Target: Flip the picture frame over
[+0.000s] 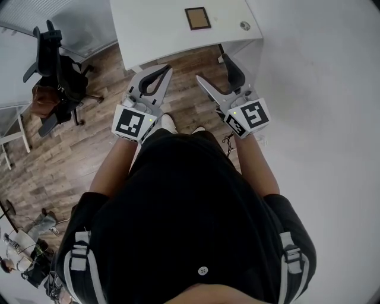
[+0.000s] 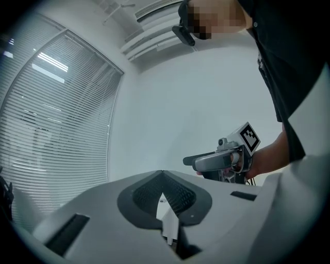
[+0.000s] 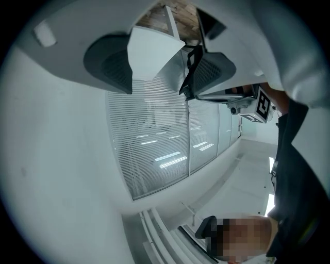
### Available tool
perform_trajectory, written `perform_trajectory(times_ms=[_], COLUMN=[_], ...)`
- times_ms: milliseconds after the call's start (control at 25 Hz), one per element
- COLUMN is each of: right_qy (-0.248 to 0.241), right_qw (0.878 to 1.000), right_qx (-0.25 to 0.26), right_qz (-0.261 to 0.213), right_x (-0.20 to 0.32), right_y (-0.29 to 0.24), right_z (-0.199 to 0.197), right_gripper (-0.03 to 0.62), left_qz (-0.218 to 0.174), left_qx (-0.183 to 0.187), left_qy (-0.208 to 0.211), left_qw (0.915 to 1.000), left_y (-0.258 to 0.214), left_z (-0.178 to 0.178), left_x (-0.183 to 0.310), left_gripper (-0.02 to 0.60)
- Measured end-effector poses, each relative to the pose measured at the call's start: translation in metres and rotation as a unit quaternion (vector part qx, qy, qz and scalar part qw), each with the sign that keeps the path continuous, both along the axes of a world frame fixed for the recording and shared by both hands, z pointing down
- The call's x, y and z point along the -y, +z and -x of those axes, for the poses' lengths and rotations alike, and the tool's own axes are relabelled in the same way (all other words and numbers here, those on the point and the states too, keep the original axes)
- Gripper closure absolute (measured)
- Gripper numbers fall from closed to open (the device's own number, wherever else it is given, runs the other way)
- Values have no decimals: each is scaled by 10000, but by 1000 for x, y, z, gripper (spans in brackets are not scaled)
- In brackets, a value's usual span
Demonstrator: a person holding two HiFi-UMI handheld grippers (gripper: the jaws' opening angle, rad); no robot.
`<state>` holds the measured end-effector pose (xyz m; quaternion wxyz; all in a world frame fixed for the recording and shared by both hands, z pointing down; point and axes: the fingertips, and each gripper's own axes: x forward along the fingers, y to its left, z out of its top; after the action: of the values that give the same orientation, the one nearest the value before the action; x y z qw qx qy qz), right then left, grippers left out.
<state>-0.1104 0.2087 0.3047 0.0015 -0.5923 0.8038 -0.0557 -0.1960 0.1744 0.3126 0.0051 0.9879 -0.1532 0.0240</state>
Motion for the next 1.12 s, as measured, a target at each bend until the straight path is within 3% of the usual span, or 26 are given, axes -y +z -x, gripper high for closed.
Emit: perform_trajectory(times_ms=[480, 800, 1120], right_qy=[242, 137, -70], right_qw=[9996, 9998, 9996], right_qx=[57, 129, 237], right_qz=[90, 115, 163], right_x=[34, 68, 119], right_y=[13, 25, 36], right_z=[-7, -56, -135], right_gripper=[224, 224, 224], left_qz=[108, 107, 4], left_qx=[121, 58, 232], left_qy=[122, 18, -267], left_qw=[9998, 9999, 9994], left_y=[15, 17, 24], left_z=[-5, -52, -120], left_x=[38, 71, 116], left_gripper=[574, 574, 574])
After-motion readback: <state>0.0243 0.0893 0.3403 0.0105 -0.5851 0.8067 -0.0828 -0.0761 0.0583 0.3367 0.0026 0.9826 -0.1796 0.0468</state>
